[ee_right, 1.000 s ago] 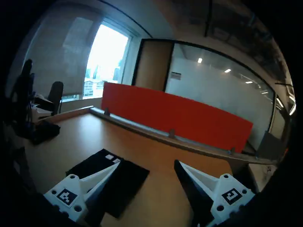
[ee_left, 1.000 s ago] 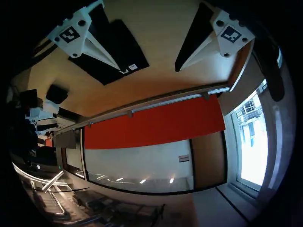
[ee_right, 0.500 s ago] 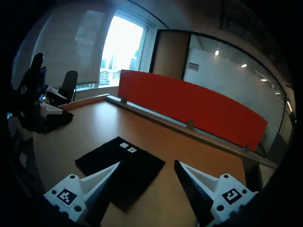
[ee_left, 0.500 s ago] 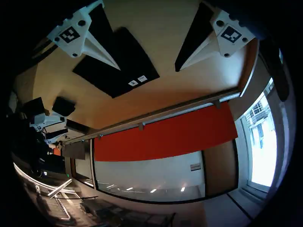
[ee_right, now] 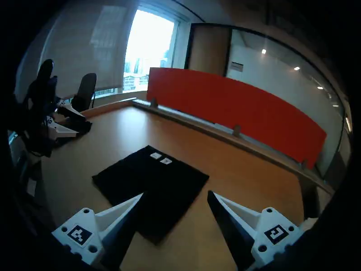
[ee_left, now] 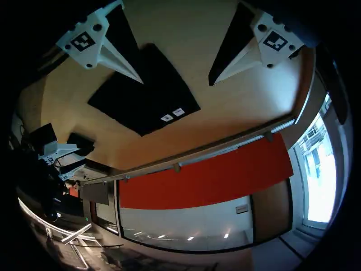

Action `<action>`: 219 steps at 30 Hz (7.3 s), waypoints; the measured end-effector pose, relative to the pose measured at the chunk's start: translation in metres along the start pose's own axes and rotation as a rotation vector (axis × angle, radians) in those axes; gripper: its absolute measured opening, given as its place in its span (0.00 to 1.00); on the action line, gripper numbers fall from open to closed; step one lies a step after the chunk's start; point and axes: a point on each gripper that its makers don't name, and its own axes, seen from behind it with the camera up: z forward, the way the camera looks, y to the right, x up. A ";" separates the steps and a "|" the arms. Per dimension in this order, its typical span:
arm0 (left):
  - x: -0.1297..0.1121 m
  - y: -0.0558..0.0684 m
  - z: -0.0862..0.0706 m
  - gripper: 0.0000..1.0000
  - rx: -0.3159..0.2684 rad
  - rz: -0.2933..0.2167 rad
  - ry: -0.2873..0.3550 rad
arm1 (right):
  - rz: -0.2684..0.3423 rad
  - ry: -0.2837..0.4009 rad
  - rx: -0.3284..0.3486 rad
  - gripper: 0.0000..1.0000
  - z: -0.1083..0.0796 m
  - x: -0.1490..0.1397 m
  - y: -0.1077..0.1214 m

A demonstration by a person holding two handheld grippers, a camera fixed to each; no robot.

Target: Fold towel

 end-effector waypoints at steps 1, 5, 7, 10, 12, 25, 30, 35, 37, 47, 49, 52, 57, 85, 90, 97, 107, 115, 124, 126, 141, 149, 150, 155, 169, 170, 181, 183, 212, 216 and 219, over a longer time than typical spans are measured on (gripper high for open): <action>-0.003 0.002 0.002 0.96 -0.004 0.000 -0.006 | -0.001 -0.005 0.004 1.00 0.002 -0.003 -0.002; -0.018 0.009 0.010 0.96 -0.021 -0.003 -0.030 | -0.001 -0.029 0.020 1.00 0.010 -0.017 -0.009; -0.025 0.012 0.013 0.96 -0.030 -0.003 -0.041 | -0.002 -0.042 0.027 1.00 0.013 -0.024 -0.012; -0.035 0.016 0.019 0.96 -0.042 0.000 -0.058 | -0.007 -0.062 0.038 1.00 0.018 -0.036 -0.016; -0.042 0.019 0.023 0.96 -0.050 0.003 -0.071 | -0.012 -0.076 0.046 1.00 0.022 -0.044 -0.019; -0.077 0.032 0.045 0.96 -0.102 0.014 -0.153 | -0.009 -0.163 0.093 1.00 0.038 -0.089 -0.036; -0.090 0.038 0.052 0.96 -0.127 0.021 -0.185 | -0.006 -0.193 0.111 1.00 0.043 -0.104 -0.042; -0.101 0.044 0.059 0.96 -0.150 0.024 -0.219 | 0.003 -0.219 0.126 1.00 0.046 -0.115 -0.046; -0.106 0.046 0.061 0.96 -0.158 0.022 -0.234 | 0.006 -0.231 0.133 1.00 0.047 -0.120 -0.048; -0.130 0.055 0.073 0.96 -0.193 0.022 -0.318 | 0.023 -0.284 0.158 0.97 0.052 -0.138 -0.052; -0.133 0.057 0.075 0.96 -0.201 0.025 -0.333 | 0.022 -0.294 0.164 0.96 0.052 -0.141 -0.052; -0.138 0.061 0.077 0.96 -0.212 0.029 -0.356 | 0.017 -0.307 0.171 0.95 0.052 -0.145 -0.053; -0.146 0.066 0.079 0.95 -0.229 0.032 -0.396 | 0.010 -0.324 0.182 0.93 0.052 -0.150 -0.055; -0.150 0.074 0.078 0.85 -0.235 0.054 -0.440 | 0.005 -0.384 0.219 0.61 0.048 -0.165 -0.058; -0.150 0.077 0.078 0.74 -0.243 0.062 -0.442 | 0.011 -0.390 0.213 0.45 0.049 -0.165 -0.057; -0.150 0.079 0.078 0.52 -0.241 0.058 -0.446 | -0.001 -0.386 0.221 0.32 0.049 -0.164 -0.058; -0.150 0.078 0.079 0.15 -0.224 0.037 -0.459 | -0.009 -0.380 0.209 0.18 0.049 -0.163 -0.057; -0.146 0.081 0.078 0.10 -0.221 0.014 -0.462 | 0.001 -0.358 0.192 0.16 0.049 -0.155 -0.054; -0.125 0.080 0.067 0.09 -0.203 -0.008 -0.423 | 0.014 -0.316 0.176 0.16 0.040 -0.134 -0.047; -0.118 0.078 0.063 0.09 -0.196 -0.021 -0.413 | 0.016 -0.300 0.172 0.16 0.038 -0.126 -0.046; -0.074 0.068 0.029 0.09 -0.170 -0.045 -0.378 | -0.005 -0.200 0.153 0.16 0.011 -0.065 -0.042; -0.056 0.071 0.014 0.09 -0.168 -0.041 -0.366 | 0.008 -0.173 0.145 0.16 -0.007 -0.047 -0.041; -0.053 0.072 0.012 0.09 -0.167 -0.040 -0.363 | 0.011 -0.170 0.144 0.16 -0.009 -0.045 -0.041; -0.044 0.074 0.006 0.09 -0.169 -0.030 -0.354 | 0.023 -0.162 0.143 0.16 -0.020 -0.039 -0.041; -0.029 0.076 -0.009 0.09 -0.178 -0.032 -0.345 | 0.030 -0.146 0.147 0.16 -0.039 -0.028 -0.043; -0.028 0.076 -0.010 0.09 -0.178 -0.033 -0.344 | 0.030 -0.145 0.147 0.16 -0.039 -0.027 -0.043; -0.020 0.076 -0.018 0.09 -0.181 -0.041 -0.341 | 0.021 -0.140 0.153 0.16 -0.046 -0.020 -0.043; -0.018 0.077 -0.019 0.09 -0.181 -0.042 -0.341 | 0.020 -0.139 0.154 0.16 -0.047 -0.019 -0.043; -0.034 0.077 0.010 0.09 -0.175 -0.063 -0.396 | 0.038 -0.212 0.179 0.16 -0.020 -0.043 -0.036; -0.037 0.074 0.020 0.09 -0.172 -0.068 -0.404 | 0.039 -0.221 0.174 0.16 -0.011 -0.047 -0.030; -0.038 0.072 0.028 0.09 -0.166 -0.067 -0.409 | 0.039 -0.226 0.167 0.16 -0.003 -0.048 -0.026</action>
